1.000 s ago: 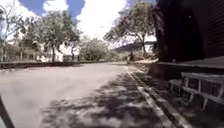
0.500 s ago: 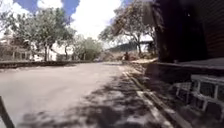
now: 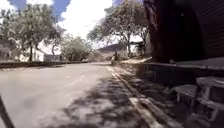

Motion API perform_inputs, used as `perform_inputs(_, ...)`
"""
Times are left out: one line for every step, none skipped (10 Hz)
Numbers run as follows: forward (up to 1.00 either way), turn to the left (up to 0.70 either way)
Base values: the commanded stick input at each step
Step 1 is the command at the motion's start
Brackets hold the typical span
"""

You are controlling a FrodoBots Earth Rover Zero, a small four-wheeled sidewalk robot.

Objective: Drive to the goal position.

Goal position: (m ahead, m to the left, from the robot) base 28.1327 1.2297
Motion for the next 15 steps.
perform_inputs(0.70, 0.00)
perform_inputs(0.70, 0.20)
perform_inputs(0.70, 0.08)
perform_inputs(0.70, 0.00)
perform_inputs(0.70, 0.00)
perform_inputs(0.70, 0.00)
perform_inputs(0.70, 0.00)
perform_inputs(0.70, 0.00)
perform_inputs(0.70, 0.00)
perform_inputs(0.70, 0.00)
perform_inputs(0.70, 0.00)
perform_inputs(0.70, 0.00)
perform_inputs(0.70, 0.00)
perform_inputs(0.70, 0.00)
perform_inputs(0.70, 0.00)
